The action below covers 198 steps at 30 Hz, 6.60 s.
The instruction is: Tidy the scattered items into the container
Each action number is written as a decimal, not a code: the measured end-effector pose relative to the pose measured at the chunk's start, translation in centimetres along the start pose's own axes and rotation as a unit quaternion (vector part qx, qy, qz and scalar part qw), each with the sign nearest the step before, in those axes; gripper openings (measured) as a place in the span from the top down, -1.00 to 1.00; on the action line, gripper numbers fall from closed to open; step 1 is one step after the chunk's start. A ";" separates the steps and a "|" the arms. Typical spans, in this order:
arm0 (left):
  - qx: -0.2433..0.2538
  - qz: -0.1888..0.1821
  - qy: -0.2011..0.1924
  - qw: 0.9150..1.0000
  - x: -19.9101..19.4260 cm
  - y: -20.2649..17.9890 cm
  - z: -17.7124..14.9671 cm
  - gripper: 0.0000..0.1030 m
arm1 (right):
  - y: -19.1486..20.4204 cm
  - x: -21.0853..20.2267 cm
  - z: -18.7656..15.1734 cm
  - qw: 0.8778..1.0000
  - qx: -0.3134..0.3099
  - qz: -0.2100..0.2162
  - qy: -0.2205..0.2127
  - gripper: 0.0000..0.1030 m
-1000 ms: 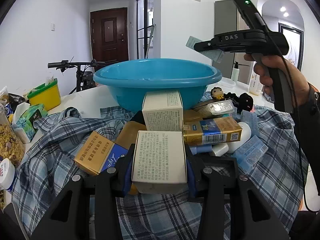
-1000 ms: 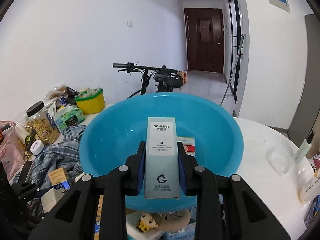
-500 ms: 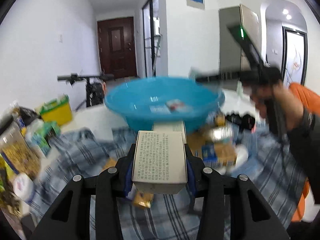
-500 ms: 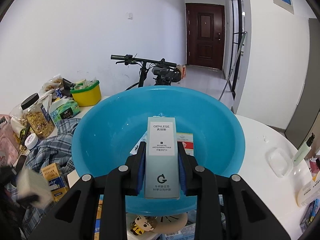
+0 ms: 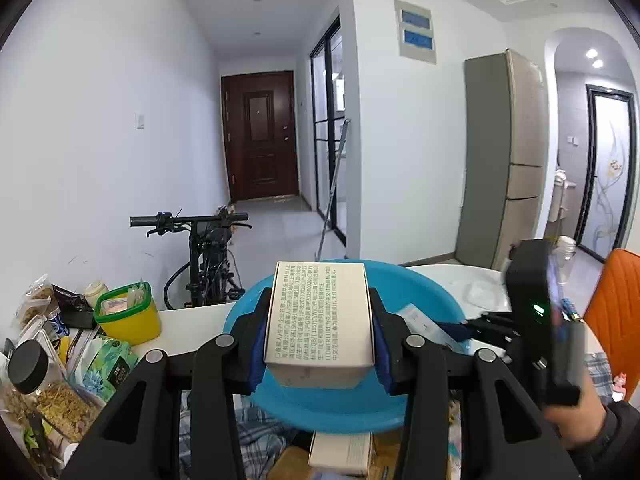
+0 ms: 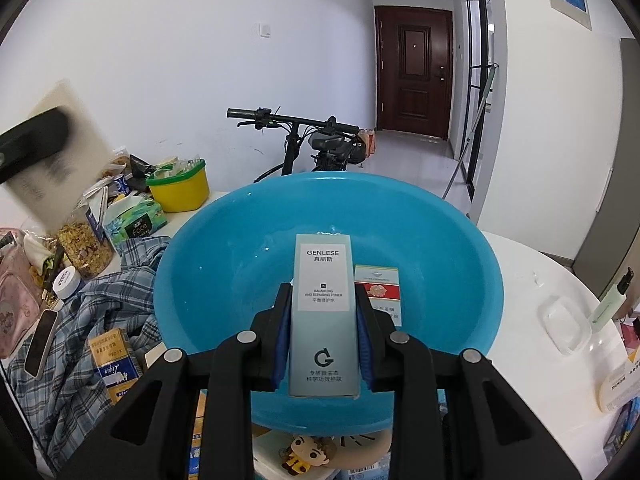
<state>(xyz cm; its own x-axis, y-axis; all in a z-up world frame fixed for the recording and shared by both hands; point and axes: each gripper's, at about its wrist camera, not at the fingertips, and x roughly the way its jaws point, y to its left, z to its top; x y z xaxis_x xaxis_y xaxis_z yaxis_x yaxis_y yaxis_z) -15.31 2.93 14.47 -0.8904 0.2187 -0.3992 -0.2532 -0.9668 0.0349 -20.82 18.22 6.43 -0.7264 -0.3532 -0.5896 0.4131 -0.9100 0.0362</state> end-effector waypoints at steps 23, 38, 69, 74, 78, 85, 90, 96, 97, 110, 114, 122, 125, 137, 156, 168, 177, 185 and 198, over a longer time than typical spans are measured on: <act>-0.038 -0.003 0.117 0.992 11.7 2.1 -5.8 0.13 | -0.5 1.8 0.3 1.000 -0.007 -0.023 0.015 0.48; -0.029 -0.001 0.120 0.992 11.9 1.5 -6.0 0.13 | -0.5 2.0 0.4 0.999 -0.005 -0.028 0.018 0.47; -0.027 -0.003 0.114 0.993 12.3 1.1 -6.6 0.13 | -0.8 2.5 0.3 0.999 -0.002 -0.029 0.022 0.48; -0.029 -0.003 0.111 0.993 12.2 1.2 -6.7 0.13 | -1.1 2.2 0.4 0.999 0.000 -0.033 0.019 0.47; -0.031 -0.003 0.110 0.993 12.3 1.3 -6.8 0.13 | -1.1 2.1 0.4 0.999 0.001 -0.034 0.016 0.48; -0.028 -0.001 0.109 0.994 12.2 1.2 -6.8 0.13 | -1.1 2.1 0.3 0.999 0.001 -0.036 0.017 0.47; -0.024 0.007 0.099 0.995 11.8 1.1 -6.5 0.13 | -0.9 2.2 0.2 0.999 -0.004 -0.036 0.017 0.48; -0.022 0.004 0.102 0.995 12.0 1.0 -6.6 0.13 | -1.3 2.0 0.1 0.999 0.001 -0.035 0.015 0.47; -0.022 0.003 0.102 0.995 11.9 1.0 -6.6 0.13 | -1.2 2.1 0.1 0.999 0.001 -0.035 0.016 0.48; -0.028 0.007 0.096 0.995 11.7 1.6 -6.4 0.13 | -0.9 1.8 0.0 0.999 -0.001 -0.035 0.007 0.29; -0.027 0.008 0.096 0.995 11.5 1.5 -6.5 0.13 | -1.1 1.0 -0.4 0.998 0.002 -0.063 -0.016 -1.00; -0.024 0.008 0.097 0.995 11.6 1.3 -6.5 0.13 | -1.4 1.2 -0.4 0.998 0.008 -0.058 -0.014 -1.00; -0.025 0.008 0.096 0.995 11.6 1.3 -6.4 0.13 | -1.1 1.2 -0.5 0.998 0.006 -0.057 -0.015 -1.00; -0.021 0.009 0.093 0.995 11.3 1.3 -6.3 0.13 | -1.7 0.7 -0.9 0.999 0.024 -0.045 -0.019 -1.00; -0.018 0.009 0.096 0.995 11.4 1.2 -6.5 0.13 | -1.1 0.1 -0.9 0.999 0.027 -0.029 -0.014 -1.00; -0.016 0.008 0.098 0.995 11.3 1.8 -6.5 0.13 | -2.0 0.3 -0.9 0.999 0.034 -0.029 -0.021 -1.00; -0.008 0.022 0.082 0.996 11.1 1.8 -6.5 -1.00 | -1.9 -0.3 -1.0 0.998 0.020 -0.048 -0.024 -1.00; -0.015 0.024 0.081 0.996 11.0 1.7 -6.5 -1.00 | -2.1 -0.8 -0.8 0.998 0.027 -0.048 -0.030 -1.00; -0.011 0.025 0.090 0.996 11.3 1.2 -6.9 -1.00 | -2.0 -0.8 -1.4 0.998 0.030 -0.053 -0.024 -1.00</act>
<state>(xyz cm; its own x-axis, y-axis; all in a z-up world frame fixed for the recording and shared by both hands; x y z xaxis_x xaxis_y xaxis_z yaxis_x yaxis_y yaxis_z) -23.03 3.32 3.72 -0.8185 0.1453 -0.5559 -0.2009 -0.9788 0.0398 -20.32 20.65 5.66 -0.7900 -0.2625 -0.5541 0.2992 -0.9539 0.0253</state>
